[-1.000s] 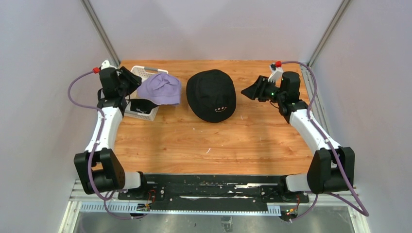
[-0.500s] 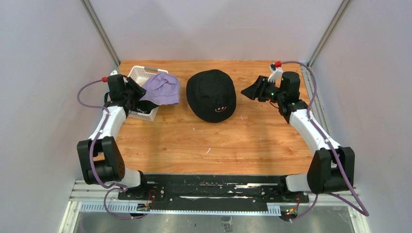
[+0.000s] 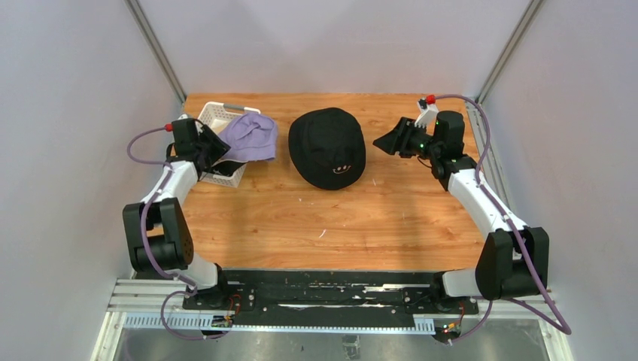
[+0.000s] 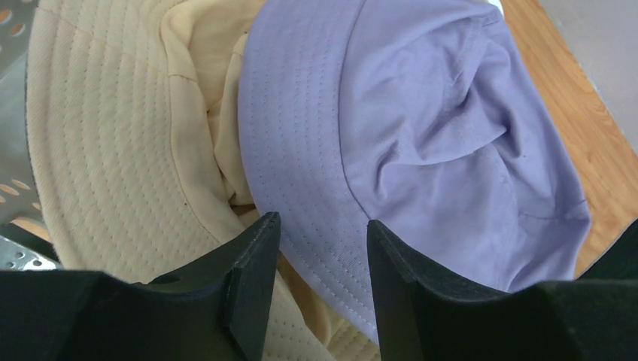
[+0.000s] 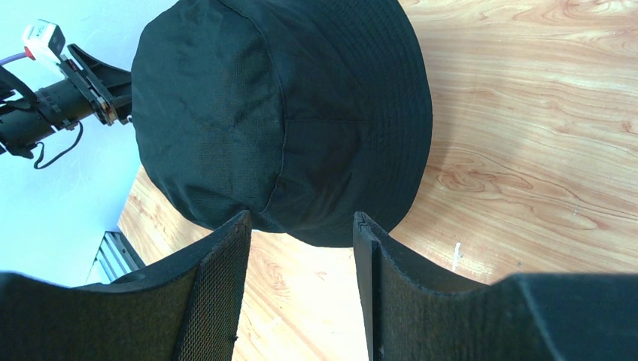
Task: Stack the hats
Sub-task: Pick up the hat from the bin.
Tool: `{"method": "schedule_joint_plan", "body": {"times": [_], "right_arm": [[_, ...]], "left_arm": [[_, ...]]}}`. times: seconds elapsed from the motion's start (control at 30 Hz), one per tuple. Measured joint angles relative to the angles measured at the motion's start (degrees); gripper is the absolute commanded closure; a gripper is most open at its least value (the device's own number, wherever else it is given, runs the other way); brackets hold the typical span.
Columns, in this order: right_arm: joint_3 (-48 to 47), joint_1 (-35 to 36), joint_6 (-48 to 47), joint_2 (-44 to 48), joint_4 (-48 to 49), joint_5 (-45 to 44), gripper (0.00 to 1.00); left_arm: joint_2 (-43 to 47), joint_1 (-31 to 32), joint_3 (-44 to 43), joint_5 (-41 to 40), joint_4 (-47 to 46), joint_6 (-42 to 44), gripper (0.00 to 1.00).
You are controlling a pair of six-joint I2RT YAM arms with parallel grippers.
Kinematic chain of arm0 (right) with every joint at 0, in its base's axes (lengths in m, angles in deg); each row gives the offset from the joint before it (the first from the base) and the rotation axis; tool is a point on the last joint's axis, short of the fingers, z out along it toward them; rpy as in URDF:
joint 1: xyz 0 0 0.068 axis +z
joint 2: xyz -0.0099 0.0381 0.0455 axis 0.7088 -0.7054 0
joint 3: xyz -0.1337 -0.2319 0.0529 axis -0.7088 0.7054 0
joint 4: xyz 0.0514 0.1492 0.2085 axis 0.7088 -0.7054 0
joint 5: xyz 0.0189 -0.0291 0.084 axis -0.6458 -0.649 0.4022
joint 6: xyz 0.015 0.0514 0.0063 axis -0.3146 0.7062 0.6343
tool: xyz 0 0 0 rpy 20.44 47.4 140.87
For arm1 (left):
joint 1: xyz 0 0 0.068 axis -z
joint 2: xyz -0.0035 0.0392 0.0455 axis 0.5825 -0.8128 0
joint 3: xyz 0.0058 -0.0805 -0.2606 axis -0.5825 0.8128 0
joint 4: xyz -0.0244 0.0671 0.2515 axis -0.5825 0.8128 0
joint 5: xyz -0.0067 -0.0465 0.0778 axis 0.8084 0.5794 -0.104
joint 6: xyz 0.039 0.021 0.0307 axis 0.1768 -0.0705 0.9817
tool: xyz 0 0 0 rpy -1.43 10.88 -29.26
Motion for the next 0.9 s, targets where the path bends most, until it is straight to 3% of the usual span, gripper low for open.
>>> {"method": "schedule_joint_plan", "body": {"times": [0.2,0.27,0.33,0.37,0.6,0.83,0.9], "right_arm": [[0.00,0.00,0.00,0.00,0.00,-0.31,0.48],[0.00,0.00,0.00,0.00,0.02,-0.37,0.48],[0.00,0.00,0.00,-0.09,0.04,-0.37,0.48],[0.02,0.00,0.00,-0.15,0.04,-0.37,0.48],[0.13,0.00,0.00,-0.46,0.04,-0.70,0.48],[0.15,0.39,0.00,-0.63,0.04,-0.81,0.49],[0.15,0.66,0.00,-0.68,0.04,-0.81,0.49]], "left_arm": [[-3.10,0.00,0.00,1.09,-0.90,-0.13,0.52],[-4.17,0.00,0.11,1.60,-2.01,-0.68,0.68],[-4.92,0.00,0.72,2.36,-3.89,-1.79,0.97],[-5.18,0.00,1.16,2.73,-5.11,-2.36,1.00],[-3.87,0.00,4.74,6.93,-15.76,-8.24,1.00],[11.80,0.00,8.22,7.78,-21.97,-12.17,1.00],[15.52,0.00,8.13,8.20,-23.80,-12.66,0.96]]}}
